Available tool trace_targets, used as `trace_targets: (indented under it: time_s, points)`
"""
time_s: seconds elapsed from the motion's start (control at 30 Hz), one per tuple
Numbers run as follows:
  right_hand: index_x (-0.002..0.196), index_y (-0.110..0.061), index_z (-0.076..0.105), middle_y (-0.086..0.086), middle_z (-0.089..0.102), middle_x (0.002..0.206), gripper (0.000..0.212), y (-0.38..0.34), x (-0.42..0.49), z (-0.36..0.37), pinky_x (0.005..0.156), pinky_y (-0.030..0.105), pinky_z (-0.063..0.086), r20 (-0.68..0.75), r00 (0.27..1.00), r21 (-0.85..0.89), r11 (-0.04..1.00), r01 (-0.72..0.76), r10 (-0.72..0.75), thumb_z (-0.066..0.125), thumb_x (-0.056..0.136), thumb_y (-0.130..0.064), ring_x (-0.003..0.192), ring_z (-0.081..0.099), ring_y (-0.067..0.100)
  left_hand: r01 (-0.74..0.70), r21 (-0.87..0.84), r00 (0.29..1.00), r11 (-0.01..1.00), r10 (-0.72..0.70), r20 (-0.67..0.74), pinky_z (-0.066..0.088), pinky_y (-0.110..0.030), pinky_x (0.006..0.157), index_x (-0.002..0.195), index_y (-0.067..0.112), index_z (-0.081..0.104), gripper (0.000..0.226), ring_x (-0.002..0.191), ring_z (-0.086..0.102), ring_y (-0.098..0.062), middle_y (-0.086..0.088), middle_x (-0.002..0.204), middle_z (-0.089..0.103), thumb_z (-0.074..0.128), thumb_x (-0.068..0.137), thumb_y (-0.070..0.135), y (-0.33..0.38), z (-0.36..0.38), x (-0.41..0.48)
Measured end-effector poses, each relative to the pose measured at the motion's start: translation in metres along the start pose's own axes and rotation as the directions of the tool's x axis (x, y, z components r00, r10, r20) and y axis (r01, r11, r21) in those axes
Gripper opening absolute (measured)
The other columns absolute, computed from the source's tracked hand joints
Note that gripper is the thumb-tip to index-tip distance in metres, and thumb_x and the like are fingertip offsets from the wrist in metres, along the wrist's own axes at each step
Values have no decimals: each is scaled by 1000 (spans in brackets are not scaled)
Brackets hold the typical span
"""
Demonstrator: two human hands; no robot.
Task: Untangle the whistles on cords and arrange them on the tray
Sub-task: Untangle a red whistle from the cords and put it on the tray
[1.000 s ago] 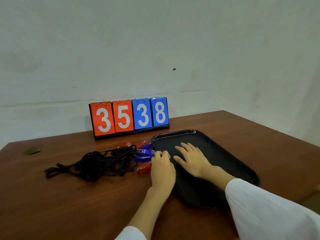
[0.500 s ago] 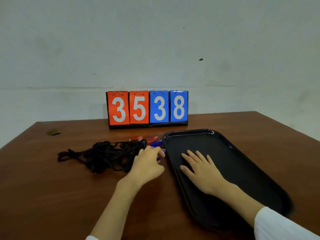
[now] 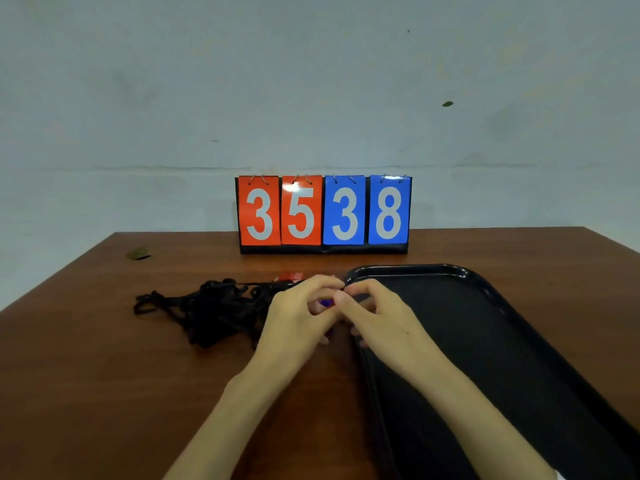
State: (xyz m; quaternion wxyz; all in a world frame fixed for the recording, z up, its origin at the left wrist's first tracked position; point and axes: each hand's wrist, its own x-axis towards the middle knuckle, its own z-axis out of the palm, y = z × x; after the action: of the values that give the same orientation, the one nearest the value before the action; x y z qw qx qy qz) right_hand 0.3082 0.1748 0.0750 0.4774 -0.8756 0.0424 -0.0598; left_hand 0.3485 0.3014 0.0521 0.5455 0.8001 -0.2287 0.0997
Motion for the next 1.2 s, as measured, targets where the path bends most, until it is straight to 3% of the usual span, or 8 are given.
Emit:
trace_targets:
  time_s: [0.3, 0.43, 0.53, 0.63, 0.77, 0.87, 1.03, 1.2]
  points:
    - [104, -13, 68, 6, 72, 98, 19, 6, -7, -2, 89, 34, 52, -70, 978, 703, 706, -92, 197, 63, 85, -17, 94, 68, 16, -117, 99, 993, 988, 113, 45, 44, -2, 79, 135, 36, 40, 68, 100, 55, 12, 30, 107, 50, 66, 82, 1, 8, 12, -7]
    - [115, -10, 55, 16, 66, 106, 22, 12, 2, -27, 87, 41, 53, -32, 963, 978, 206, -25, 269, 50, 94, -17, 94, 68, 26, -52, 253, 998, 966, 43, 38, 42, -10, 85, 126, 34, 52, 53, 94, 52, 6, 23, 106, 54, 56, 88, -2, -2, 15, -8]
    - [120, -9, 52, 8, 60, 80, 27, 24, 6, -48, 49, 25, 53, -22, 956, 1000, 4, 22, 294, 47, 96, -21, 57, 64, 15, 91, 214, 995, 973, -83, -48, 49, -18, 85, 105, 28, 64, 42, 91, 56, 4, 16, 98, 62, 51, 86, -7, -12, 10, -7]
    - [117, -13, 52, 1, 46, 71, 27, 34, 9, -56, 34, 17, 33, -42, 950, 995, 103, 10, 308, 40, 98, -28, 42, 39, 4, 265, -16, 941, 964, -262, -212, 48, -19, 53, 106, 23, 60, 32, 67, 61, -8, 8, 97, 63, 54, 88, -3, -12, -5, 5]
    - [108, -13, 52, 2, 45, 71, 27, 39, 14, -61, 46, 21, 32, -382, 832, 693, 720, -29, 402, 36, 99, -33, 52, 39, 9, 348, -251, 864, 903, -413, -287, 44, -21, 47, 101, 13, 61, 14, 54, 55, -12, -4, 82, 65, 62, 88, 10, -12, -35, 17]
    - [113, -15, 51, 2, 48, 78, 34, 49, 17, -70, 57, 24, 35, -614, 716, 464, 886, -13, 333, 30, 99, -38, 70, 46, 15, 334, -557, 849, 760, -499, -173, 39, -20, 43, 103, 7, 62, 13, 48, 47, -9, -5, 77, 62, 56, 92, 11, -16, -55, 17]
    - [112, -11, 52, 1, 44, 72, 28, 42, 14, -62, 43, 18, 30, -319, 873, 768, 640, 10, 369, 34, 100, -27, 50, 35, 7, 362, -533, 899, 765, -438, -18, 43, -21, 46, 102, 8, 61, 13, 51, 50, -11, -7, 78, 61, 51, 94, 11, -7, -38, 12]
    - [118, -8, 56, 1, 50, 76, 34, 16, 0, -51, 39, 15, 34, 123, 992, 985, 128, -118, -26, 35, 98, -27, 47, 35, 4, 127, -154, 976, 980, -96, 196, 47, -15, 58, 110, 28, 60, 36, 68, 55, -7, 3, 93, 59, 72, 79, 15, 11, 18, -7]
